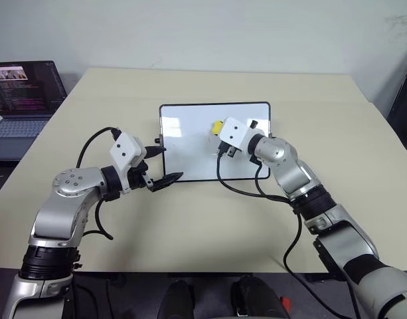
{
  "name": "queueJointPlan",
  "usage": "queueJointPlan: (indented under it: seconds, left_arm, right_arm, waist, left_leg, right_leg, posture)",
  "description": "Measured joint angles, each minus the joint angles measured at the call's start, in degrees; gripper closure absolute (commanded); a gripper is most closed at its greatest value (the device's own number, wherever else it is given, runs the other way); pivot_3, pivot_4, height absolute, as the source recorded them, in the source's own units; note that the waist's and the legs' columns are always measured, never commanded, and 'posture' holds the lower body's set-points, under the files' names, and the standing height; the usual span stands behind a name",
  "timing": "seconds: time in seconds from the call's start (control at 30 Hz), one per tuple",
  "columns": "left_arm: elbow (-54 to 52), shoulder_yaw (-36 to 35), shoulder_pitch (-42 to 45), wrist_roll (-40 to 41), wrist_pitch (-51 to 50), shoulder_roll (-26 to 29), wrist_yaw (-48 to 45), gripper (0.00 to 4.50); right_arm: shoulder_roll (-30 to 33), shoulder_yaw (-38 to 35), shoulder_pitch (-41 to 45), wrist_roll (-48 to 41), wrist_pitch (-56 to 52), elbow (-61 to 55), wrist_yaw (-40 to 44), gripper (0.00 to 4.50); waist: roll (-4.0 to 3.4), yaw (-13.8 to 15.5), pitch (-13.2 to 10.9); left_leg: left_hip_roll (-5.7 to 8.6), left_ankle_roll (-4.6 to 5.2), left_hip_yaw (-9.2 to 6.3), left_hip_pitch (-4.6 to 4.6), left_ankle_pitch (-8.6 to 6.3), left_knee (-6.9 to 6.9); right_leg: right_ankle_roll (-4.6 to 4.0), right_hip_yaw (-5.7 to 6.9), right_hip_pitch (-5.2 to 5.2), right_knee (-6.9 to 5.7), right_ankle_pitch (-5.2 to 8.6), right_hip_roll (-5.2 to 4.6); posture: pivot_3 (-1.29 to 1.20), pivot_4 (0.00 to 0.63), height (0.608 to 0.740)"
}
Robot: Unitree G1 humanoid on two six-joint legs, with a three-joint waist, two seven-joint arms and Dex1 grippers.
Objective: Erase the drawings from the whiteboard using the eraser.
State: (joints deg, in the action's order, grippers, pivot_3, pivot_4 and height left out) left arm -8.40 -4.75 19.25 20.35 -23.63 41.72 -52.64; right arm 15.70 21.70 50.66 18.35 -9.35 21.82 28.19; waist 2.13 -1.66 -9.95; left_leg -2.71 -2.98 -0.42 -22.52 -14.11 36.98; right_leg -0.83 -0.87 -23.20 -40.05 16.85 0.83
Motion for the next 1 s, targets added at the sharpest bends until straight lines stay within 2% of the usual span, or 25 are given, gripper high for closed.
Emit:
queueJointPlan:
  seconds: [0.13,0.4,0.57,0.73,0.8,1.0]
  left_arm:
    - [0.03,0.01,0.03,-0.01,0.04,-0.02,0.04,0.00]
    - [0.59,0.02,0.16,0.00,0.20,-0.17,-0.49,0.00]
    - [0.64,0.01,0.08,0.01,0.21,-0.03,-1.11,0.00]
    - [0.66,0.02,0.09,0.01,0.23,-0.01,-1.90,0.00]
    - [0.66,0.02,0.09,0.01,0.24,0.00,-1.96,0.00]
    - [0.70,0.02,0.09,0.01,0.24,0.12,-1.99,0.00]
  right_arm:
    - [0.37,0.91,-1.45,-0.08,-1.14,-1.75,4.80,3.27]
    - [-1.24,0.35,-0.21,-0.52,0.02,1.10,2.53,3.27]
    - [-2.32,0.08,-0.31,-2.87,-1.66,0.87,7.66,3.27]
    - [-4.14,0.61,3.46,0.10,3.46,7.05,-1.27,3.27]
    - [-3.84,0.51,4.48,0.83,4.69,8.32,-2.35,3.27]
    - [-3.24,3.28,1.93,0.73,4.95,5.80,5.32,3.27]
  waist:
    - [0.01,-0.10,0.01]
    - [0.00,-0.18,0.00]
    - [0.01,-0.17,0.00]
    - [-0.01,-0.51,-0.01]
    - [0.00,-0.42,0.00]
    - [0.01,-0.23,0.00]
  left_leg:
    - [-0.01,0.01,0.05,0.01,-0.01,-0.01]
    - [-0.01,0.10,0.29,0.12,0.07,0.00]
    - [-0.02,0.11,0.40,0.11,0.07,-0.02]
    - [-0.03,0.11,0.44,0.11,0.07,-0.03]
    - [-0.02,0.11,0.45,0.09,0.07,-0.04]
    - [-0.06,0.11,0.45,0.06,0.06,-0.05]
  right_leg:
    - [0.00,-0.04,0.00,0.03,0.00,0.00]
    - [0.05,-0.07,0.02,-0.03,-0.04,0.03]
    - [-0.02,-0.12,0.01,0.00,-0.08,0.03]
    - [-0.02,-0.12,-0.04,-0.02,-0.08,0.04]
    - [-0.02,-0.13,-0.04,0.01,-0.08,0.04]
    - [-0.02,-0.13,-0.03,0.05,-0.08,0.02]
  posture:
    - [0.00,0.150,0.740]
    - [0.00,0.150,0.740]
    - [0.00,0.150,0.740]
    - [0.00,0.150,0.740]
    - [0.00,0.150,0.740]
    - [0.00,0.150,0.740]
